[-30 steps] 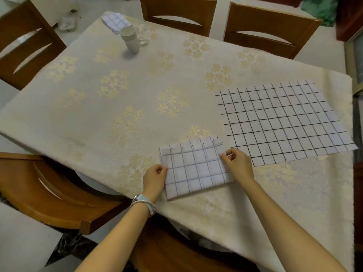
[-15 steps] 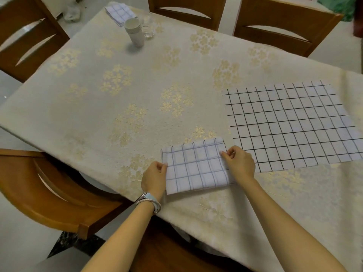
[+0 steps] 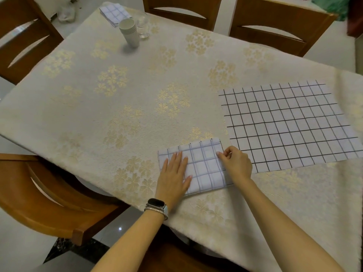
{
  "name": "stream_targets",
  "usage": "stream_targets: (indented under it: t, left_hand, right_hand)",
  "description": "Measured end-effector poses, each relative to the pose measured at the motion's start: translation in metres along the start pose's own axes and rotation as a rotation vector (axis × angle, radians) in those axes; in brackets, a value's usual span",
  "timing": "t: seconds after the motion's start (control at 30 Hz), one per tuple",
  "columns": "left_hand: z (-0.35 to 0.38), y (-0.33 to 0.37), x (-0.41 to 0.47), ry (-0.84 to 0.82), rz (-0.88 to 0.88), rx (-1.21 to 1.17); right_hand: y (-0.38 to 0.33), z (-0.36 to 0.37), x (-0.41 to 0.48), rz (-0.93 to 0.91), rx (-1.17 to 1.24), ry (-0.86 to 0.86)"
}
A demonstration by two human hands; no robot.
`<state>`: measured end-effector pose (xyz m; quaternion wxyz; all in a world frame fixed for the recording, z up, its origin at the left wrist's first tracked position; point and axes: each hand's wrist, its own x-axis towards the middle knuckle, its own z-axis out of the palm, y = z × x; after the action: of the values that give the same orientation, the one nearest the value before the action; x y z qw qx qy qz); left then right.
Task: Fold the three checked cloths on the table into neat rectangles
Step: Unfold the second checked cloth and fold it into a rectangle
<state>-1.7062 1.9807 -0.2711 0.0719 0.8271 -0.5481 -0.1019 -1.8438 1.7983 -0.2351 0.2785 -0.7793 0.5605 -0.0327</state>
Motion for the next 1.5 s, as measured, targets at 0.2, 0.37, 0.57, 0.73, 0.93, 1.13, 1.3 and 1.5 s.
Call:
stream_targets:
  t: [0.2, 0.37, 0.57, 0.73, 0.93, 1.13, 1.3, 1.5]
  left_hand:
    - [0.013, -0.006, -0.005, -0.125, -0.01, 0.047]
    - [0.011, -0.004, -0.006, -0.147, -0.011, 0.053]
    - [0.011, -0.006, -0.003, -0.152, 0.0, 0.068]
    - [0.009, -0.007, -0.006, -0.134, 0.0, 0.027]
    - [0.007, -0.012, -0.007, -0.15, 0.054, 0.021]
    - [0.001, -0.04, -0.015, -0.171, 0.093, 0.083]
    - [-0.003, -0.041, -0.013, -0.219, 0.106, 0.067]
    - [-0.03, -0.041, -0.022, 0.03, -0.099, -0.212]
  right_hand:
    - [0.001, 0.001, 0.003, 0.002, -0.003, -0.015]
    - [-0.004, 0.0, -0.008, -0.169, -0.158, 0.23]
    - [-0.021, 0.044, -0.032, -0.704, -0.226, 0.123]
    - [-0.012, 0.074, -0.043, -0.681, -0.358, -0.138]
    - [-0.001, 0.065, -0.037, -0.665, -0.395, -0.165]
    - [0.026, 0.047, -0.028, -0.597, -0.421, -0.132]
    - [0.024, 0.046, -0.028, -0.598, -0.426, -0.148]
    - [0.021, 0.035, -0.031, -0.599, -0.374, -0.11]
